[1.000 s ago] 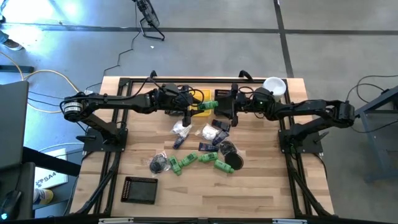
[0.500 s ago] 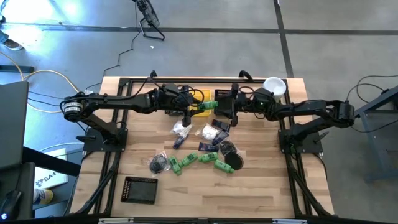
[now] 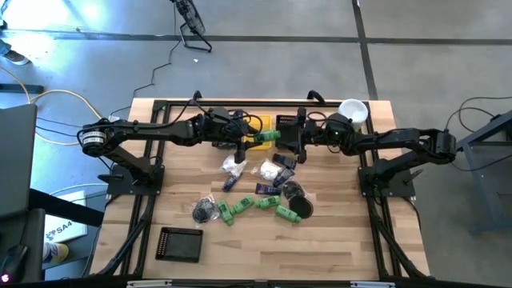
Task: Pick & Place Travel size toiletries
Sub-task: Put the green shampoo bottle into the top right black bin
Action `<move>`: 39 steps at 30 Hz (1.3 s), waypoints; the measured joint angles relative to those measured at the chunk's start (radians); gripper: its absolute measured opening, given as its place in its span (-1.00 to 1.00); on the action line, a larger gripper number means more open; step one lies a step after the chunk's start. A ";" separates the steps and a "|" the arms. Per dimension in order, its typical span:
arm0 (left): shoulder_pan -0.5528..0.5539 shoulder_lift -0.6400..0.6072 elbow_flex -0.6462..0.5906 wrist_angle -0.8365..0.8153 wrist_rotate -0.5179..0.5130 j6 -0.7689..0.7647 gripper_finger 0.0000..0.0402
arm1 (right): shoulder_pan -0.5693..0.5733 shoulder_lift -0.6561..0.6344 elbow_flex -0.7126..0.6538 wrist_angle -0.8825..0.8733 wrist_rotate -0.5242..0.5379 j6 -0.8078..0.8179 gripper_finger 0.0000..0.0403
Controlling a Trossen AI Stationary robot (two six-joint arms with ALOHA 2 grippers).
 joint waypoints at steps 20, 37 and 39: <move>0.000 0.000 0.000 -0.001 -0.001 -0.007 -0.14 | 0.000 0.001 0.000 -0.021 -0.004 -0.023 -0.04; 0.000 0.000 0.000 -0.003 -0.001 -0.006 -0.14 | 0.000 0.001 0.000 -0.005 -0.027 -0.027 -0.10; 0.000 0.000 0.000 -0.004 -0.001 -0.006 -0.14 | 0.002 0.014 0.000 0.005 -0.031 -0.027 -0.12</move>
